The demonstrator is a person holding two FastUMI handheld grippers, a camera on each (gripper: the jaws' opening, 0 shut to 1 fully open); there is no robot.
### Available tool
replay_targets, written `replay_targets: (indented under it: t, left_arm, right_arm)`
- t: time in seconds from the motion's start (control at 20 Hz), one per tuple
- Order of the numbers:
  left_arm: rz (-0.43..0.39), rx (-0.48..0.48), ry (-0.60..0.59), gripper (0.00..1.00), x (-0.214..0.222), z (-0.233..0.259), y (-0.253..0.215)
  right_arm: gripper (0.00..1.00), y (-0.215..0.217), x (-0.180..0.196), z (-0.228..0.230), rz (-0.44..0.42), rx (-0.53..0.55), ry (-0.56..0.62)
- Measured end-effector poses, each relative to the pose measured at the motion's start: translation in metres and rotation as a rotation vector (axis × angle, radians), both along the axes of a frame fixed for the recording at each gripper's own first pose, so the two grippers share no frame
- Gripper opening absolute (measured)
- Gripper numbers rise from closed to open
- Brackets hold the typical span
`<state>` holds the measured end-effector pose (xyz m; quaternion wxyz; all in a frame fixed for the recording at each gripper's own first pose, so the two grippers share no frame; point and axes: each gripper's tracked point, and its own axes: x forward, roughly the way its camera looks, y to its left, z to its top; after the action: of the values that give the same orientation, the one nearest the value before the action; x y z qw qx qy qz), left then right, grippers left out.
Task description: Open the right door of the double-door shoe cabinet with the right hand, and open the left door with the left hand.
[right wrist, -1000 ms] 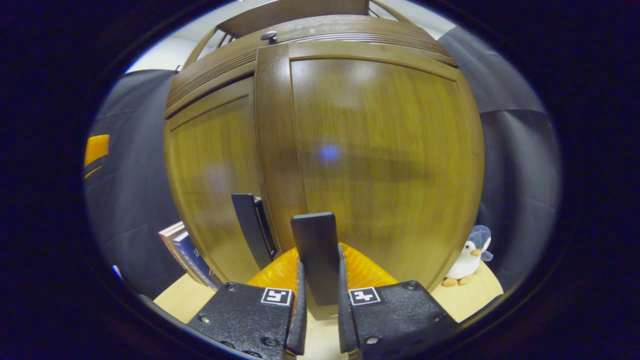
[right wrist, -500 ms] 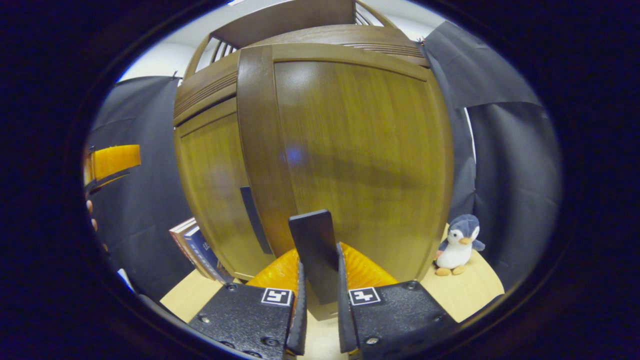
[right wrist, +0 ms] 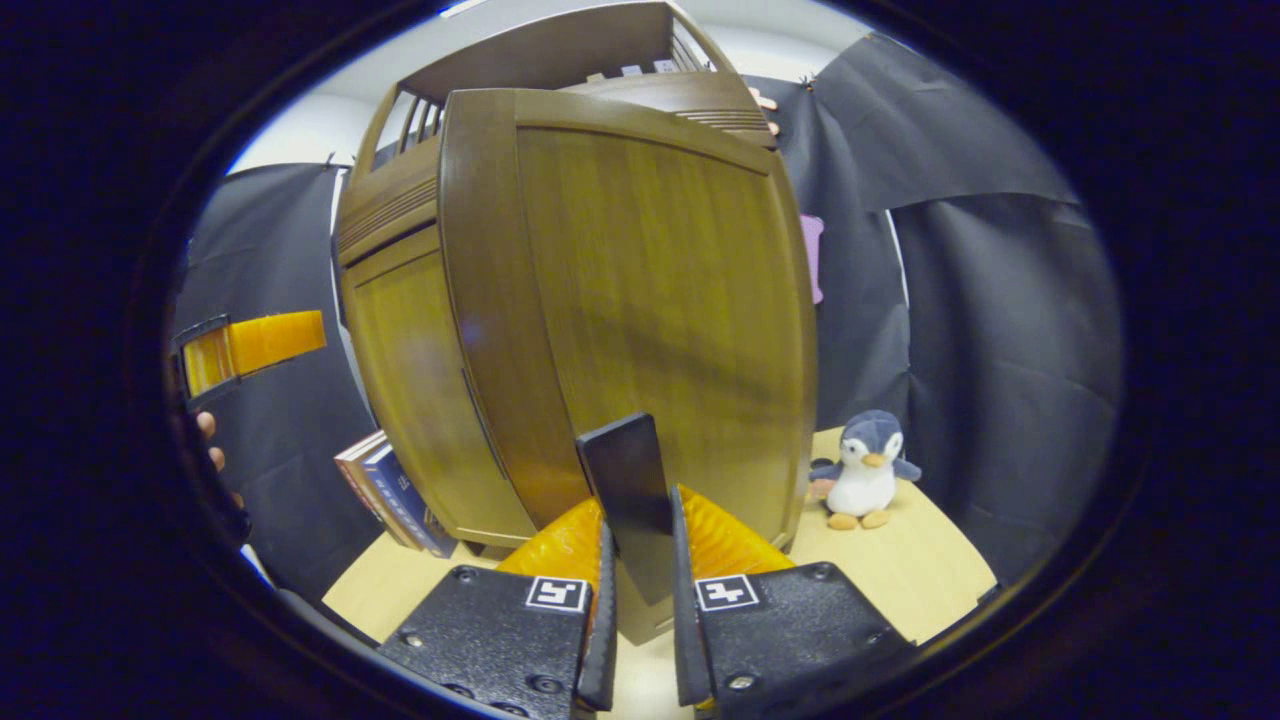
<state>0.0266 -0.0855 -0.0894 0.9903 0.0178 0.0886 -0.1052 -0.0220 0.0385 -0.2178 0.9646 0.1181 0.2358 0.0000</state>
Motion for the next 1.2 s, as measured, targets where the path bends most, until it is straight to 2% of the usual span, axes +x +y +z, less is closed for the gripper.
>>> replay_targets:
  t: [0.5, 0.95, 1.0, 1.05, 1.2]
  left_arm:
    - [-0.079, -0.015, 0.055, 0.95, -0.006, -0.019, -0.035]
    - [-0.145, -0.030, 0.092, 0.95, -0.003, -0.029, -0.072]
    - [-0.144, -0.032, 0.095, 1.00, -0.002, -0.029, -0.073]
    - [-0.146, -0.039, 0.091, 0.96, -0.002, -0.028, -0.074]
    - [-0.156, -0.044, 0.094, 0.96, 0.002, -0.031, -0.079]
  right_arm:
    - [0.18, -0.051, -0.036, 0.005, -0.116, -0.025, 0.018]
    - [0.08, -0.113, -0.057, 0.010, -0.285, -0.021, 0.033]
    - [0.08, -0.120, -0.058, 0.010, -0.303, -0.015, 0.034]
    - [0.06, -0.118, -0.059, 0.010, -0.291, -0.010, 0.035]
    - [0.06, -0.119, -0.059, 0.012, -0.267, -0.020, 0.033]
